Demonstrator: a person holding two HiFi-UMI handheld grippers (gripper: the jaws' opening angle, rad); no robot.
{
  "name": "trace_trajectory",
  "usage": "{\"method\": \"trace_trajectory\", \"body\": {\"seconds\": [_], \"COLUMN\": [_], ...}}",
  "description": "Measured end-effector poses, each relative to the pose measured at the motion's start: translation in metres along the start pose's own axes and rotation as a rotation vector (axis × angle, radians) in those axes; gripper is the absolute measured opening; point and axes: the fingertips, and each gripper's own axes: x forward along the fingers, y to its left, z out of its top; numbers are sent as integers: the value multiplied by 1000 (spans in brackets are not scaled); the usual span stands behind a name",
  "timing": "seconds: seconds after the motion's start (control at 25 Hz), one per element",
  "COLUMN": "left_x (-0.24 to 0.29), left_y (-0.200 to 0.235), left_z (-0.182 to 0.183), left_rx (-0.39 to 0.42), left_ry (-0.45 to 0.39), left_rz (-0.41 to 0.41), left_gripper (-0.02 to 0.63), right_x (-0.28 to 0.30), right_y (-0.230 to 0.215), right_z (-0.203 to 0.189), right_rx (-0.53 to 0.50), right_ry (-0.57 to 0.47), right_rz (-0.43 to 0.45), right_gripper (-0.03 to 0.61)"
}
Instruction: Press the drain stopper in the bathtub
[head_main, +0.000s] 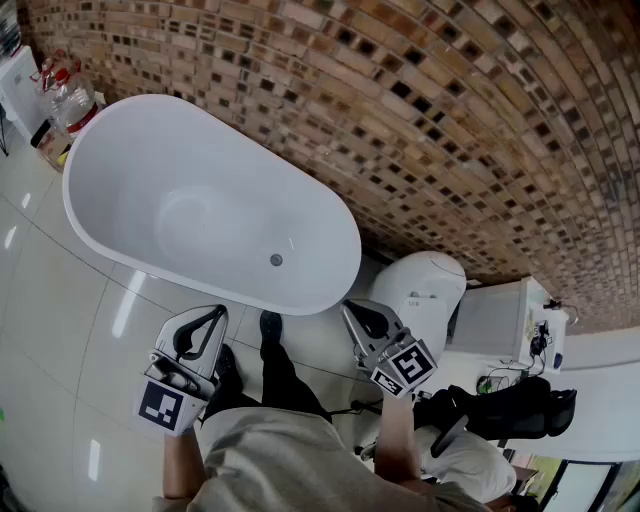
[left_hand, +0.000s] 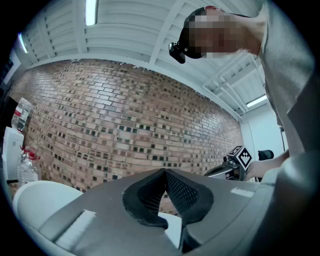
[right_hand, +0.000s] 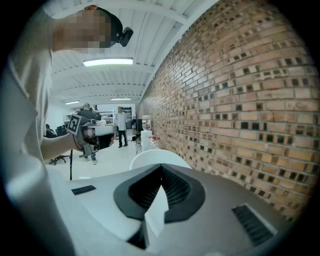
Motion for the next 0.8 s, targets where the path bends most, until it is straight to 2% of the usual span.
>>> {"method": "trace_trajectory", "body": {"seconds": [0.2,0.44,0.52,0.6,0.68,0.8], "left_x": [42,101,120,136,147,156], "left_y": [4,11,24,42,58,71], "left_z": [-42,-157,-202,-254,-303,-360], "left_rx": [-25,-116,-122,-145,-189,-220], "left_ry": [73,237,247,264,278,289], "left_rz": [37,35,38,58,84,101], "left_gripper": [9,9,9,9,9,9], "right_x": [43,117,155,197,236,278], "right_y": [-51,-137,-160,-176,-182,-191], "right_z": [-57,-178,-237,-306,-385,-515], "right_rx": [54,215,262,266,279,362], "right_ry": [76,196,251,330,425,594], "right_rz": [56,57,53,71,103,124], "right_gripper": [14,14,14,14,14,14]}}
